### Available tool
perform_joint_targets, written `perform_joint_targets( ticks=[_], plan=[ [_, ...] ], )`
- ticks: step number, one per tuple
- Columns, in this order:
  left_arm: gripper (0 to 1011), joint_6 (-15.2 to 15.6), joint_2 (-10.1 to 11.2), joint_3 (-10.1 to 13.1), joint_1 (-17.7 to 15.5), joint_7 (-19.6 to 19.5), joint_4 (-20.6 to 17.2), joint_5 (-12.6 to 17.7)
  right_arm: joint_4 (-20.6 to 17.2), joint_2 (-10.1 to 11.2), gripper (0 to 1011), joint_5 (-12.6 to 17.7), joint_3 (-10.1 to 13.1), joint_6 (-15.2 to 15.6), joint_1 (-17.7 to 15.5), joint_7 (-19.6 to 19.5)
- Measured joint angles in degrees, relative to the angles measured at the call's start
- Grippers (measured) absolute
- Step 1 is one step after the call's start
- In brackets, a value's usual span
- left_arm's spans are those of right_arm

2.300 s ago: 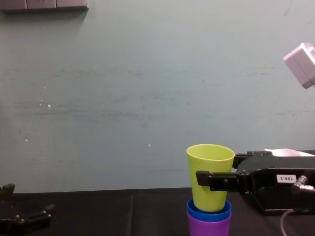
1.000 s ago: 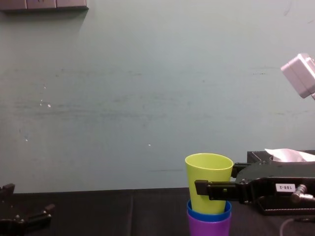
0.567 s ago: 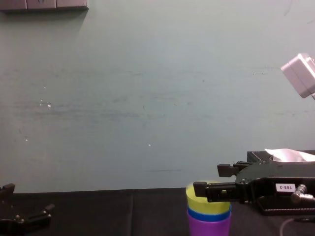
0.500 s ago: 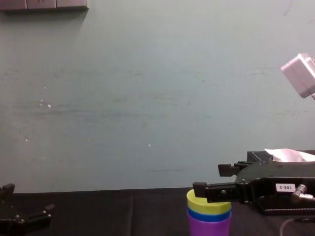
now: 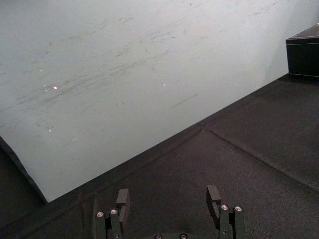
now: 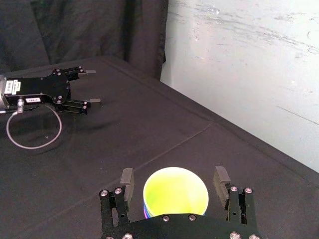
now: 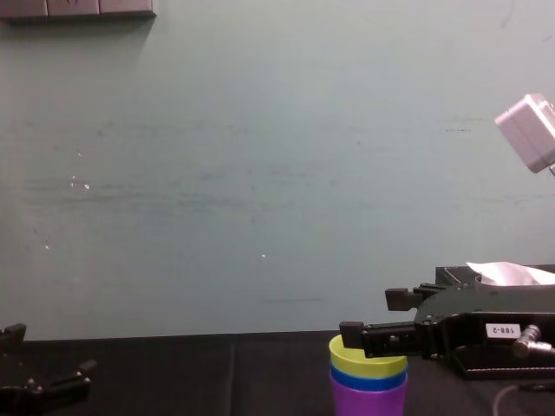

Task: Stack the three plastic cups sequentially using one hand.

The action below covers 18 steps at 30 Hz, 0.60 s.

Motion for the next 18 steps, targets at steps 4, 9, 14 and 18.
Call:
perform_joint_targets(
  ticks=[4,9,14,18],
  plan=[
    [1011,0.0,0.0,0.0,0.0,0.0,0.0,0.0,0.0,0.0,1003,0.0,0.0,0.0,0.0,0.0],
    [1011,0.0,0.0,0.0,0.0,0.0,0.0,0.0,-0.08,0.04,1003,-0.01,0.02,-0.05,-0.11,-0.17],
    [1011,0.0,0.0,0.0,0.0,0.0,0.0,0.0,-1.25,0.56,1003,0.09,0.89,-0.73,-1.31,-1.12],
    [1011,0.0,0.0,0.0,0.0,0.0,0.0,0.0,-3.0,1.36,1002,0.53,2.44,-1.61,-3.3,-2.39]
  ],
)
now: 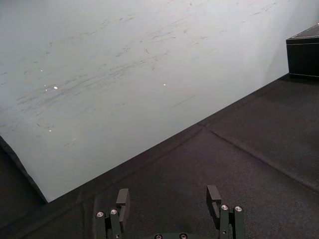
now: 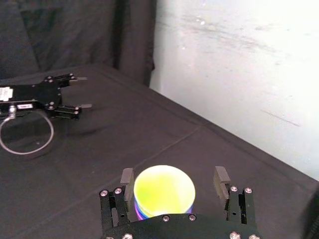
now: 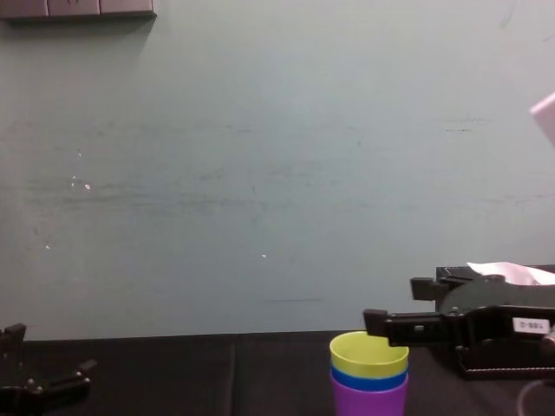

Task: Stack the three plastic cups sequentially using one hand.

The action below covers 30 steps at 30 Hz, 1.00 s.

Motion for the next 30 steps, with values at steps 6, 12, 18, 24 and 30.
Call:
perform_joint_targets(
  ticks=[6,12,18,24,30],
  plan=[
    [1011,0.0,0.0,0.0,0.0,0.0,0.0,0.0,-2.41,1.26,1003,0.24,2.98,-2.04,-3.78,-2.57],
    [1011,0.0,0.0,0.0,0.0,0.0,0.0,0.0,-3.24,1.83,1003,0.19,5.55,-3.58,-6.69,-4.3],
    [1011,0.0,0.0,0.0,0.0,0.0,0.0,0.0,-2.82,1.97,1003,-0.3,8.2,-5.01,-9.14,-5.75],
    [1011,0.0,0.0,0.0,0.0,0.0,0.0,0.0,-1.77,1.94,1003,-1.32,10.1,-5.9,-10.97,-7.0],
    [1011,0.0,0.0,0.0,0.0,0.0,0.0,0.0,-0.28,1.54,1003,-3.02,11.21,-6.6,-12.43,-8.19]
  ],
)
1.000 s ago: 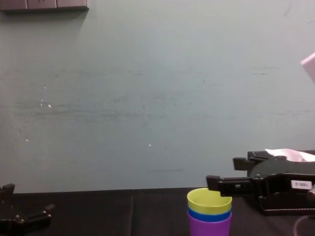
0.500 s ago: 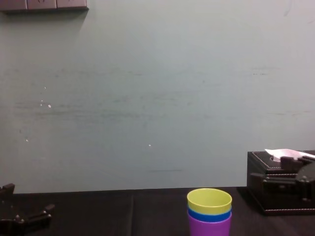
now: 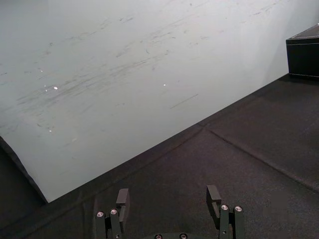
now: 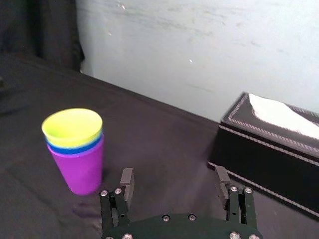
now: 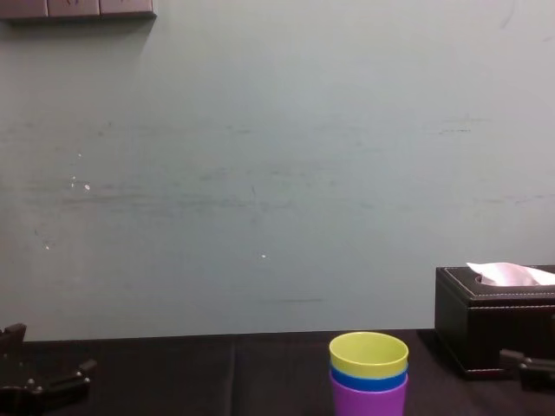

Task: Stack the three plastic cups sequentially using one hand.

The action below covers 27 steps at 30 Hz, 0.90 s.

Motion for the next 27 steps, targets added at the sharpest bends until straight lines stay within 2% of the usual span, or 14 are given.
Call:
perform_joint_targets(
  ticks=[11,27],
  plan=[
    [1011,0.0,0.0,0.0,0.0,0.0,0.0,0.0,2.86,-1.38,1003,-1.78,1.11,-0.31,-0.63,-0.42],
    [1011,0.0,0.0,0.0,0.0,0.0,0.0,0.0,2.7,-1.28,1003,-1.76,1.01,-0.29,-0.61,-0.38]
  ],
)
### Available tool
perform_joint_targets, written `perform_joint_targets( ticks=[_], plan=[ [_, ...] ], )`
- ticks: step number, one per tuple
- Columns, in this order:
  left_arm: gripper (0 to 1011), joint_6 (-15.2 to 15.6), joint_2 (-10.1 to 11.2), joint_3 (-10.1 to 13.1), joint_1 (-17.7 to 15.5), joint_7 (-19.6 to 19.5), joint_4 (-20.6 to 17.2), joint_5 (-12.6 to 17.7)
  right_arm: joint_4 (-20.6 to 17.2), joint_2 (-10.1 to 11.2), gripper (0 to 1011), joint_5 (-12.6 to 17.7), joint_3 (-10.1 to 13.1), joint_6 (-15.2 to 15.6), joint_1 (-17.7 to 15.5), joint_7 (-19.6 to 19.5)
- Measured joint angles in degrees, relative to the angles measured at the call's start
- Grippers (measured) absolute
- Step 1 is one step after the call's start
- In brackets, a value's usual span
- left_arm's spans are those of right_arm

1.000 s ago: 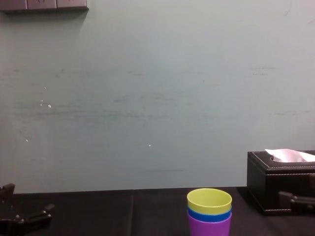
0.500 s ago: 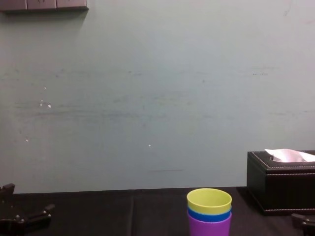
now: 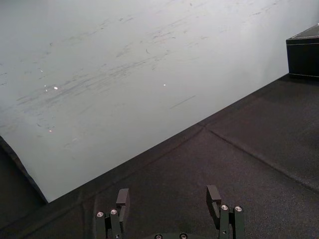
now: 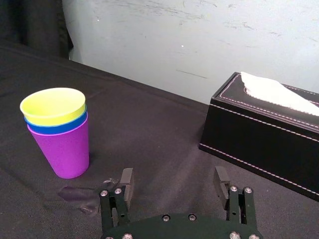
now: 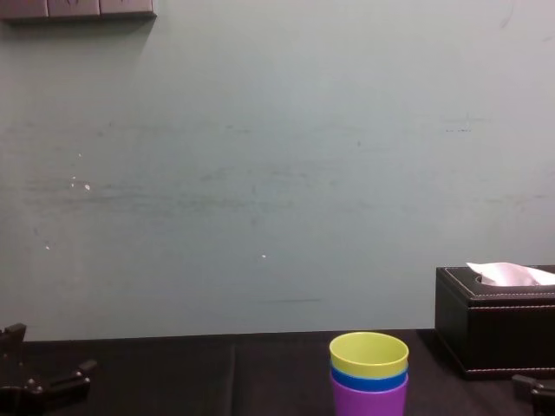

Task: Stack the three plastic cups sequentially using one hand.

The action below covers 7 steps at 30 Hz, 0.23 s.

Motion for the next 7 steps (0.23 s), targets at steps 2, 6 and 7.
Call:
perform_joint_targets(
  ticks=[2,6,7],
  plan=[
    [1011,0.0,0.0,0.0,0.0,0.0,0.0,0.0,-0.02,0.01,1003,0.01,-0.01,0.01,0.01,0.0],
    [1011,0.0,0.0,0.0,0.0,0.0,0.0,0.0,-0.05,0.04,1003,0.02,-0.04,0.03,0.03,0.0],
    [1011,0.0,0.0,0.0,0.0,0.0,0.0,0.0,-0.05,0.04,1003,0.02,-0.04,0.03,0.03,0.0]
  ],
)
